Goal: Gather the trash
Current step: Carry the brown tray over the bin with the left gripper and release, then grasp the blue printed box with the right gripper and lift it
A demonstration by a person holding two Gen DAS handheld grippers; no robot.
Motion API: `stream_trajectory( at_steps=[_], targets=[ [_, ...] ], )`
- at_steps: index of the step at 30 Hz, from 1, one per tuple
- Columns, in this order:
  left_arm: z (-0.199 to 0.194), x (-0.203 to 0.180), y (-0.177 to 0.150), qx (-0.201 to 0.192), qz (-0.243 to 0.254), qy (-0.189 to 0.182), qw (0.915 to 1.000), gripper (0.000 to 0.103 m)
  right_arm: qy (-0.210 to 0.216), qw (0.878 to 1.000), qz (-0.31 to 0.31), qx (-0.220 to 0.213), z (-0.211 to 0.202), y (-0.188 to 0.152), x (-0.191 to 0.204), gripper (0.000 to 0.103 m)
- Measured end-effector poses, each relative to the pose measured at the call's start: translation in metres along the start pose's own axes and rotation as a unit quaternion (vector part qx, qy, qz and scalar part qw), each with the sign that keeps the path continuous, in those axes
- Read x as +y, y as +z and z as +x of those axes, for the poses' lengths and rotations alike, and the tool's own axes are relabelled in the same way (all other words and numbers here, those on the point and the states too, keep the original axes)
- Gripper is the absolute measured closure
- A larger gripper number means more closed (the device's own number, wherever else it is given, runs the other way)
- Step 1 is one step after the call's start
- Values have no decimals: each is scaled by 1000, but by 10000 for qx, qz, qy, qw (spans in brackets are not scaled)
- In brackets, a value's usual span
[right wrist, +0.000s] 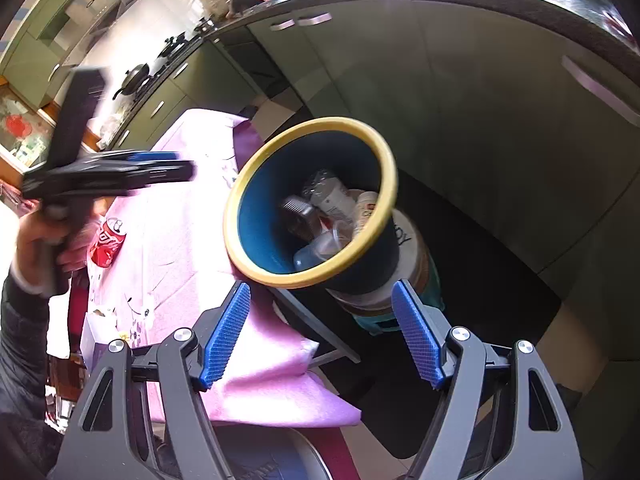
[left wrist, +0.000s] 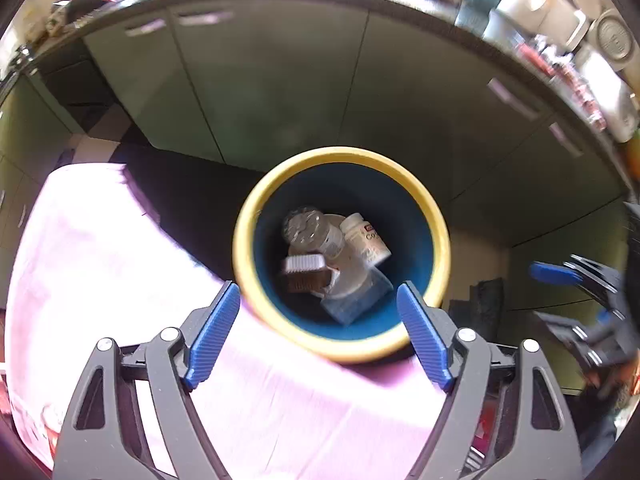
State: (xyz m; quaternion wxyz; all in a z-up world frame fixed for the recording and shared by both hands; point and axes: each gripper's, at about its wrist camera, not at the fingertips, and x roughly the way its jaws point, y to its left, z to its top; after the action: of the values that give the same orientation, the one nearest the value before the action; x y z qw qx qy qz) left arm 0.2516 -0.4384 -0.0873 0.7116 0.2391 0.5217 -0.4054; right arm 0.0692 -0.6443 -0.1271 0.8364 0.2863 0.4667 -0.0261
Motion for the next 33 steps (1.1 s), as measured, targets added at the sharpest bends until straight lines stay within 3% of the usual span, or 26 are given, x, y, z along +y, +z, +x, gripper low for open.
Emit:
stream_trajectory(
  at_steps=[6, 10, 15, 21, 24, 29, 33],
  targets=[
    [-83, 46, -78, -513, -538, -87, 9972, 22, 238, 9979, -517, 305, 29, 5, 44, 30],
    [-125, 79, -137, -805, -959, 224, 9919, 22, 397, 9921, -1065, 536, 49, 12, 90, 30],
    [-168, 128, -218, -1105, -1657, 567, 9783, 19, 621, 9786, -1799, 787, 77, 16, 164, 30],
    [-188, 173, -306, -1131, -2447, 802, 9596, 19, 779, 9547, -2665, 1069, 108, 11, 256, 30],
    [-191, 186, -339, -1122, -2707, 725, 9534, 19, 1009, 9418, -2949, 1261, 116, 2, 294, 30],
    [-184, 189, -363, -1094, -2819, 587, 9514, 19, 1635, 9067, -3446, 1800, 109, -35, 343, 25],
    [-180, 188, -369, -1162, -2802, 438, 9519, 19, 1495, 8754, -4242, 1771, 93, -78, 376, 10]
  ],
)
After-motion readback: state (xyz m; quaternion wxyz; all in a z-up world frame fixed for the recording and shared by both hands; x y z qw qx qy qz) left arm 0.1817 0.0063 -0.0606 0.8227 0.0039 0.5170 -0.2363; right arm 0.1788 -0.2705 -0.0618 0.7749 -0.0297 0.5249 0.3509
